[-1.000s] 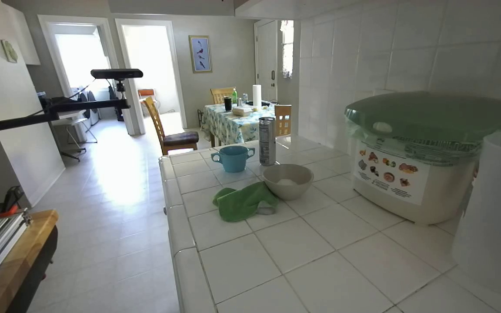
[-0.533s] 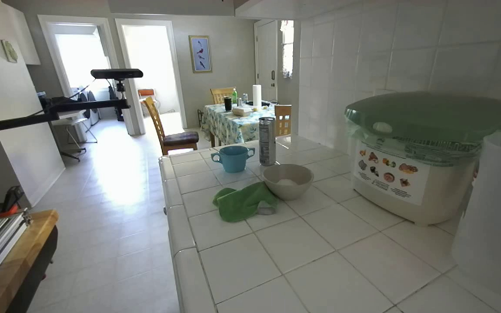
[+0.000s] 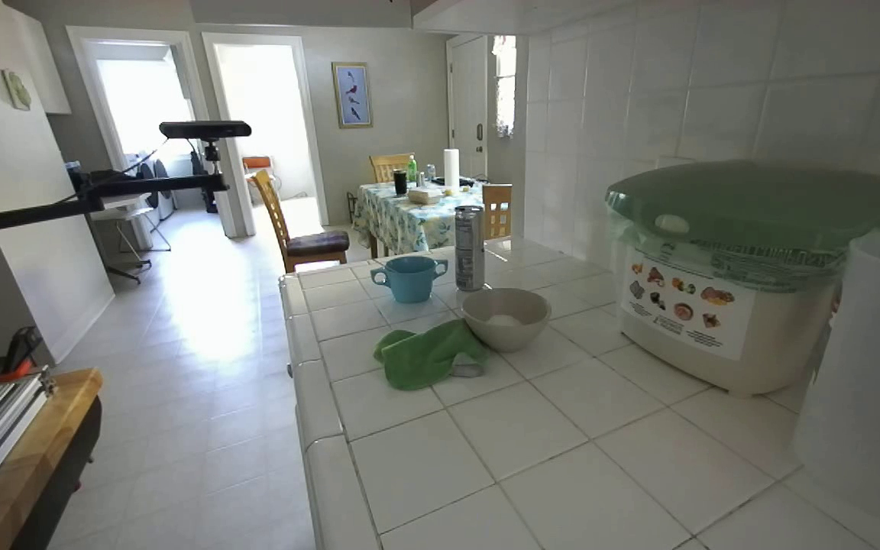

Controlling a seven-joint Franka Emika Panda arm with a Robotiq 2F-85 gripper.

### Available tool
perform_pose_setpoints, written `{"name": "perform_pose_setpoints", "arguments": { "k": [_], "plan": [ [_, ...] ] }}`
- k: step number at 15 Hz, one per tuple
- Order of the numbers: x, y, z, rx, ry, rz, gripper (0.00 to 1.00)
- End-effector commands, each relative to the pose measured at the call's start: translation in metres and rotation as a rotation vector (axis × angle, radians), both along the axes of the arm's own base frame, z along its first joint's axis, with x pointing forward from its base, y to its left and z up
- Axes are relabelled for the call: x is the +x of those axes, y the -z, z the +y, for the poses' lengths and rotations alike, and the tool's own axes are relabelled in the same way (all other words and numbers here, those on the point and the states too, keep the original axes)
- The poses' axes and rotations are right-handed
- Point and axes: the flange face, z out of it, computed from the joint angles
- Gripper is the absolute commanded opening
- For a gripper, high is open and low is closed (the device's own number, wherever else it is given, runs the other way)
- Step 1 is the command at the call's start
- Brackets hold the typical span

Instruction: Close the top cabinet door

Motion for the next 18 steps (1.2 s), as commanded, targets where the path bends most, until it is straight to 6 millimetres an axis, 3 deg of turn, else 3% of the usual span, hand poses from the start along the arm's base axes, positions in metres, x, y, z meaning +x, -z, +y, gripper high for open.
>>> {"name": "perform_pose_setpoints", "arguments": {
  "k": [1, 5, 18],
  "plan": [
    [-0.004, 0.000, -0.002, -0.002, 0.021, -0.013, 1.00],
    [-0.011, 0.000, -0.019, 0.003, 0.035, -0.015, 1.00],
    [-0.033, 0.004, -0.104, 0.061, 0.159, -0.010, 1.00]
  ]
}}
